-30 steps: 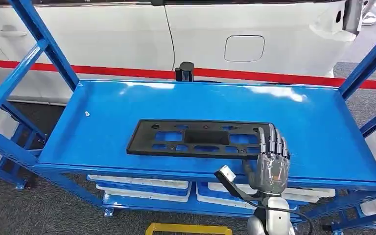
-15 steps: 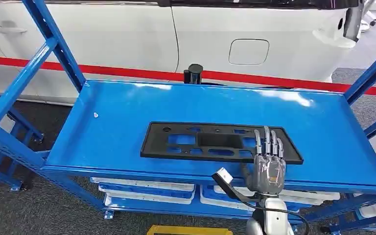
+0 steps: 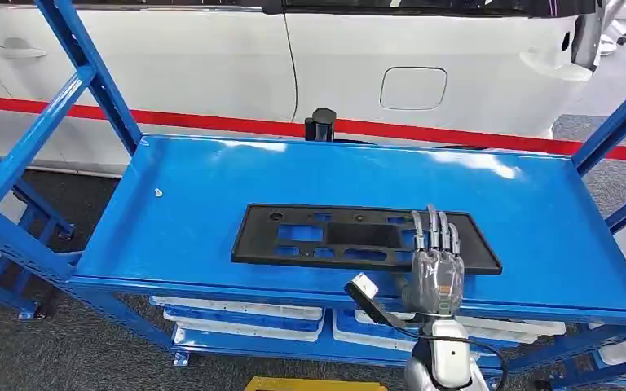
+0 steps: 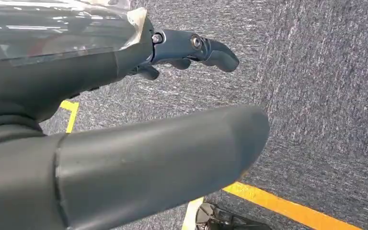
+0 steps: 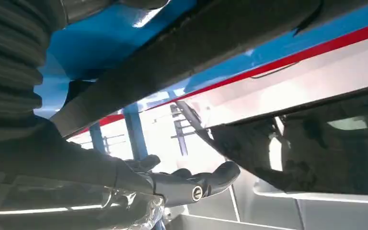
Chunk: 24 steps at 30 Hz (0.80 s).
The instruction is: Take the parts from the cabinet and place them on the table.
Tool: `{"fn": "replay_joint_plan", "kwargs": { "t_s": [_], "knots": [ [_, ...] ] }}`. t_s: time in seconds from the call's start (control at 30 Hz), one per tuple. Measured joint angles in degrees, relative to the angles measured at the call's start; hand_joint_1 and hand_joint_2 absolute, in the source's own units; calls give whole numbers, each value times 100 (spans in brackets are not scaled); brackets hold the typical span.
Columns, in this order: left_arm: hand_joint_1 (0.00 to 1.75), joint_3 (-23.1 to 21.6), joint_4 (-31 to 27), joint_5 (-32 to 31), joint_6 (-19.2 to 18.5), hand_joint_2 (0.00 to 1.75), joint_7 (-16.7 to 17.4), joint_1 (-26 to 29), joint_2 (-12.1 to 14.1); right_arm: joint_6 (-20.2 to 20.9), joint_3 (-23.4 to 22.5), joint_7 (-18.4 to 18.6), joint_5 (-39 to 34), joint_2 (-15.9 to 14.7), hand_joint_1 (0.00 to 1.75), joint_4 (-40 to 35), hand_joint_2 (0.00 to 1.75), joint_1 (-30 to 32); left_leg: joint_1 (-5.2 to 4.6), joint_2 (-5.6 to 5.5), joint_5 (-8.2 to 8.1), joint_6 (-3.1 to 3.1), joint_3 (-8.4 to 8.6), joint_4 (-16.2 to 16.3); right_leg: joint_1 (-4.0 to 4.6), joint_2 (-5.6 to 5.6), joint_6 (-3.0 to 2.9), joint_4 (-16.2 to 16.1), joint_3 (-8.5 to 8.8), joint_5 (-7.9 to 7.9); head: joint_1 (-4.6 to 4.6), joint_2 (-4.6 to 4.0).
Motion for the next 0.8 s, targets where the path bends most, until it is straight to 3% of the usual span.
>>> {"fn": "replay_joint_plan", "kwargs": {
  "t_s": [0.07,0.13,0.17,0.2,0.23,0.27,0.43,0.47,0.8],
  "knots": [
    [0,0,0,-11,-24,0,0,1,-5,-11,9,117,0,-51,5,97,175,-81,0,-1,0,0,7,0,0,0,0,1,7,0,0,-2],
    [0,0,0,-29,-46,0,-7,2,-11,-13,20,210,0,-112,28,178,175,-149,0,-2,0,0,13,0,0,0,-1,1,13,-1,0,0],
    [0,0,0,-44,-50,0,-11,2,-15,-15,20,217,0,-136,51,210,175,-171,0,-1,0,0,15,0,-1,0,-1,1,15,-1,0,0],
    [0,0,0,-52,-59,0,-17,3,-18,-20,20,212,0,-147,98,238,175,-181,-1,-1,0,0,16,0,-1,0,-2,1,17,-1,0,0],
    [0,0,0,-55,-63,0,-22,3,-20,-20,20,206,0,-151,122,254,175,-187,-1,-1,-1,0,16,0,-1,0,-2,1,17,-1,0,0],
    [0,0,0,-61,-70,0,-28,4,-22,-22,22,197,0,-160,131,282,175,-187,-2,-1,-1,0,16,0,-2,0,-1,0,16,-1,0,-2],
    [0,0,0,-98,-83,0,-28,15,-22,-20,22,217,2,-175,129,341,175,-141,-3,-1,-1,1,13,0,-2,0,-1,0,15,-1,0,-2],
    [0,0,-2,-99,-83,0,-28,16,-22,-17,22,226,2,-177,140,348,175,-129,-3,-1,-1,1,12,0,-2,0,-1,0,14,-1,0,0],
    [0,0,-2,-112,-109,0,-28,21,-22,28,37,267,2,-208,154,365,175,-119,-1,-3,-1,1,11,0,-1,0,-1,1,12,-2,0,-2]
  ]
}}
